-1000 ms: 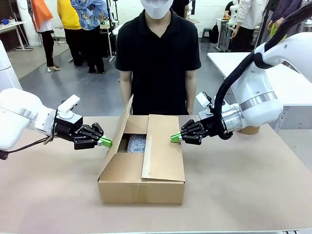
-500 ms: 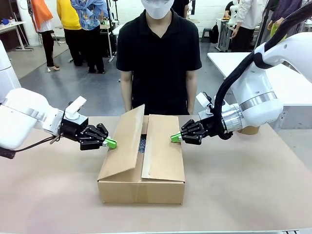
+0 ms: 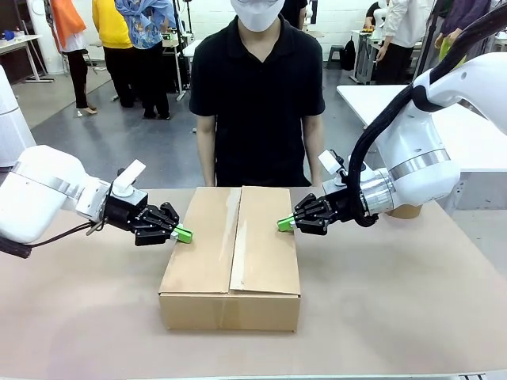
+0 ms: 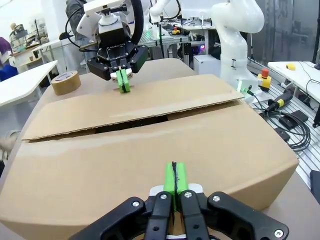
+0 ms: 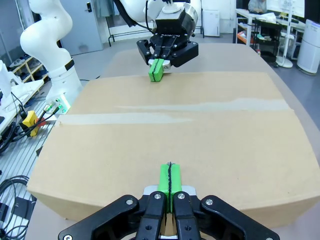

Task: Wrap the clocks to prevent damage.
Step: Push the left (or right) flap of the Package Box to close it.

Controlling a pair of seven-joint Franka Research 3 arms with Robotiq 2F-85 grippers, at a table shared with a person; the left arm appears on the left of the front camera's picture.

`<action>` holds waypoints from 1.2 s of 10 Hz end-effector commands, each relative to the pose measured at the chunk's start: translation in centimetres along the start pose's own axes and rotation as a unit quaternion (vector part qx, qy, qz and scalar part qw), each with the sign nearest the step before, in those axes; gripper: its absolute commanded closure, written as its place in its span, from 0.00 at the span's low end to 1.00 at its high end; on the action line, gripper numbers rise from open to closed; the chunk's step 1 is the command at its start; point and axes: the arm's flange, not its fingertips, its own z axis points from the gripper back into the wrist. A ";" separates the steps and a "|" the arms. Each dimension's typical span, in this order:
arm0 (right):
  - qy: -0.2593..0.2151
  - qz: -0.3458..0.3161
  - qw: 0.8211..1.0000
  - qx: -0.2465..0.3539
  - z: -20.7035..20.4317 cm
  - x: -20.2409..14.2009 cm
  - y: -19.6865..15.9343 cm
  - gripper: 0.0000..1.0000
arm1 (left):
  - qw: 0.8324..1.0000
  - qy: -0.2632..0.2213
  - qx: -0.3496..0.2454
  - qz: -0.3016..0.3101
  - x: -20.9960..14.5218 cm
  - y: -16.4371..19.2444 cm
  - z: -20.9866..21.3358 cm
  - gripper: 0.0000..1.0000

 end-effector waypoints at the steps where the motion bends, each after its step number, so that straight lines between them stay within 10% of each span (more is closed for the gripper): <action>1: -0.001 -0.006 1.000 -0.003 -0.4 -0.4 0.0 0.99 | 1.000 0.009 0.028 -0.002 -0.8 0.6 0.1 1.00; 12: -0.001 -0.006 1.000 -0.003 -0.4 -0.4 0.0 0.99 | 1.000 -0.002 0.004 0.001 0.1 0.1 0.2 1.00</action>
